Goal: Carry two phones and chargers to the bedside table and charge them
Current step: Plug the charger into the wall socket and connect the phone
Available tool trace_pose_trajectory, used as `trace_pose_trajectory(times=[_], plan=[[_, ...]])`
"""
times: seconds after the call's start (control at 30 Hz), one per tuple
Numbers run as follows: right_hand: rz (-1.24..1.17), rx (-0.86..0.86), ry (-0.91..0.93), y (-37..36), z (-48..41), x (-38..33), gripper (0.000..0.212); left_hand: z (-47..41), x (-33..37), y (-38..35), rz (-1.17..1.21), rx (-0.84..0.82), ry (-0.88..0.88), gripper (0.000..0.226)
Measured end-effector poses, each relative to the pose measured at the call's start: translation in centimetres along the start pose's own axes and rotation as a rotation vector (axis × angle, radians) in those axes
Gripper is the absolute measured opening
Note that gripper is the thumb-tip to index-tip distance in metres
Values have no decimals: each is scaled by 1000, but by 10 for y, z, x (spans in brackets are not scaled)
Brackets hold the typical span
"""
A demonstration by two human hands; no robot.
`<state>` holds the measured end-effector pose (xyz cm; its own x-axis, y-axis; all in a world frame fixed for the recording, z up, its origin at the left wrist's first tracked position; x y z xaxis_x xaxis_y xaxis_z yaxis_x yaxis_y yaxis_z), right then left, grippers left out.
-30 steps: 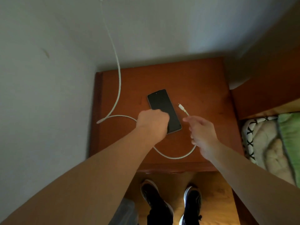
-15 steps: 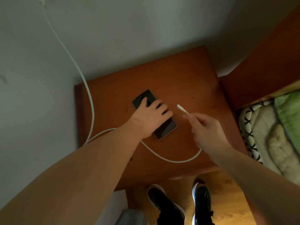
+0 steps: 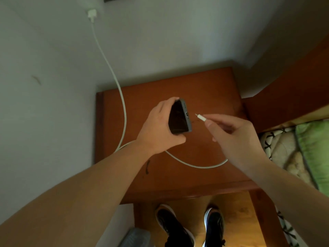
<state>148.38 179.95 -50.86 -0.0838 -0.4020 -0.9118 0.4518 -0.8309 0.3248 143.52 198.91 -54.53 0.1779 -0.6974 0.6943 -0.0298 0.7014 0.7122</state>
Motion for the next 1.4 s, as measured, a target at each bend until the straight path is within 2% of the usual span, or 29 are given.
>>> trace_pose_trajectory(times=[0.1, 0.2, 0.3, 0.5, 0.6, 0.93, 1.17, 1.4], plan=[[33, -45, 52, -1, 0, -10, 18, 6, 4, 2, 13, 13, 16, 98], [67, -63, 64, -1, -2, -13, 8, 8, 9, 6, -40, 24, 1, 96], [113, -136, 71, -3, -4, -15, 27, 9, 11, 6, -130, 16, -6, 97], [223, -168, 110, -4, -6, -16, 24, 9, 9, 5, -207, 18, -5, 99], [244, -186, 81, -3, -7, -14, 20, 8, 8, 4, -253, 4, -29, 98], [336, -300, -77, 2, -12, -6, 26, 5, 14, -5, -442, -95, -157, 97], [390, -279, -152, 10, -8, 12, 28, 3, 24, -17, -617, -175, -242, 97], [209, -271, -308, 22, 1, 42, 29, -6, 38, -37, -676, -253, -287, 97]])
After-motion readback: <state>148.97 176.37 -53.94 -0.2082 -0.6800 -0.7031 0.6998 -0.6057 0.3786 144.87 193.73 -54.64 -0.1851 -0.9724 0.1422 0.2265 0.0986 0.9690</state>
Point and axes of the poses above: each hand's wrist, its own z-axis away from the middle knuckle, its own y-axis out of the back of the hand, x = y × z, the point moved 3 cm from there along -z, towards the middle knuckle, and after that the axes turned 3 degrees about -y, right-handed, at the moved point
